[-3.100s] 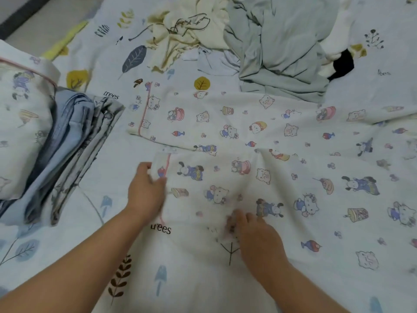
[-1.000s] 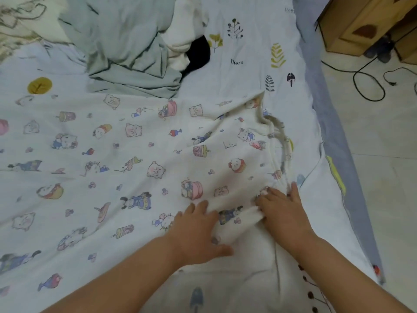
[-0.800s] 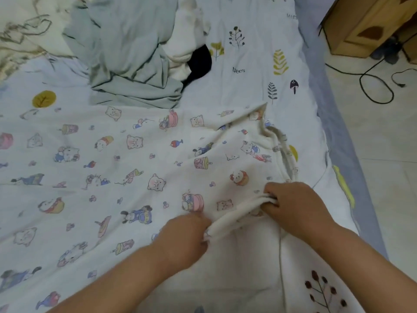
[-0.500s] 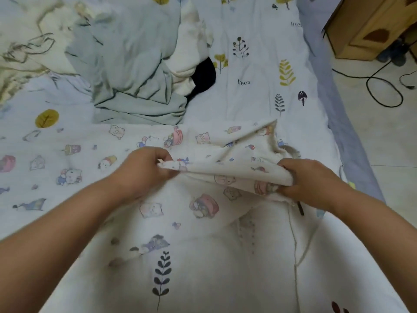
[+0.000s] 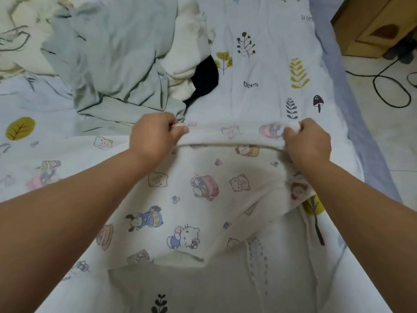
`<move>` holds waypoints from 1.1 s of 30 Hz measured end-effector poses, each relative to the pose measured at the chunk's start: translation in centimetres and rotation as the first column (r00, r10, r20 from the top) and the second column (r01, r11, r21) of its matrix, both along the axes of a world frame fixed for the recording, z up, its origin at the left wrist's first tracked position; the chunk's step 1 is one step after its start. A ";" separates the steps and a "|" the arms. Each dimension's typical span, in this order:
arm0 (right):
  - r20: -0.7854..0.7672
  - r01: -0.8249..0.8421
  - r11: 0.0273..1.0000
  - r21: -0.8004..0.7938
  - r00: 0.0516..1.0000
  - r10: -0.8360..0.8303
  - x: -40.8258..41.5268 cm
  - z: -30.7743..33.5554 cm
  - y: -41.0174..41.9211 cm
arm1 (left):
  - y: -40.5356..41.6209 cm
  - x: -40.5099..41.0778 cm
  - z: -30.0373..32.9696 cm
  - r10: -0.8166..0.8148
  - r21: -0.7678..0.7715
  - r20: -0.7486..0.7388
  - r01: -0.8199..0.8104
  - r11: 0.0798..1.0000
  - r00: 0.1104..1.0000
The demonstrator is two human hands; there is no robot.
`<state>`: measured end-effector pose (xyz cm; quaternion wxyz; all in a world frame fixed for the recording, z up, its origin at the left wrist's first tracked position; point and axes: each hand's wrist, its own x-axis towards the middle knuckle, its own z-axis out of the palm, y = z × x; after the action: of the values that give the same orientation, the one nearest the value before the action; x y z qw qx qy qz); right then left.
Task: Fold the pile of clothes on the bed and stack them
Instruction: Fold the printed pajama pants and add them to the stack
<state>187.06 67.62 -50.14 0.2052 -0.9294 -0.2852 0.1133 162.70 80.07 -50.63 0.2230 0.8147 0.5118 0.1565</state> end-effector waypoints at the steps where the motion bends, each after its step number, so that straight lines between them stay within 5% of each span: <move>1: 0.020 0.008 0.991 -0.136 1.000 -0.005 0.0 -0.6 0.0 | 0.2 0.1 -0.9 -0.070 -0.059 -0.093 0.065 0.996 0.993; 4: 0.024 -0.010 0.946 -0.324 1.000 0.019 -0.2 -1.9 -1.0 | 0.2 -0.4 -3.3 -0.248 -0.177 -0.264 0.206 0.962 0.932; 10: -0.104 -0.186 0.952 -0.244 0.981 0.165 0.4 -2.2 -2.4 | -0.2 0.1 -3.7 -0.250 -0.083 -0.279 0.236 0.968 0.927; 13: -0.136 -0.184 0.940 -0.288 0.979 0.150 3.1 0.3 -3.0 | -0.3 0.8 -2.8 -0.307 -0.151 -0.219 0.279 0.948 0.926; 17: -0.088 -0.233 0.718 -0.656 0.968 0.234 7.6 5.4 -4.7 | -0.9 2.7 -1.1 -0.362 -0.261 -0.024 0.344 0.902 0.932; 19: -0.050 -0.153 0.730 -0.666 0.986 0.161 9.5 6.1 -5.7 | -1.7 3.7 -0.8 -0.351 -0.297 0.003 0.336 0.894 0.936; 24: -0.097 -0.120 0.798 -0.590 0.992 0.078 9.0 2.2 -7.8 | -2.9 3.3 -1.6 -0.453 -0.445 -0.253 0.313 0.839 0.855; 26: -0.072 -0.031 0.868 -0.495 0.997 -0.005 9.0 0.9 -8.3 | -2.8 2.9 -1.5 -0.387 -0.328 -0.268 0.294 0.898 0.882; 30: 0.037 0.253 0.930 -0.265 0.967 -0.253 9.9 0.1 -8.4 | -1.6 3.9 -1.1 -0.131 0.114 -0.044 0.135 0.984 0.990; 33: -0.051 0.293 0.930 -0.220 0.949 -0.311 9.0 -1.0 -8.2 | -1.4 5.1 -2.2 -0.164 0.076 -0.186 0.181 0.981 0.969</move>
<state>196.02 59.43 -51.10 0.1330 -0.9729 -0.1161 0.1491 167.83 78.67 -52.79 0.1508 0.8764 0.4491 0.0862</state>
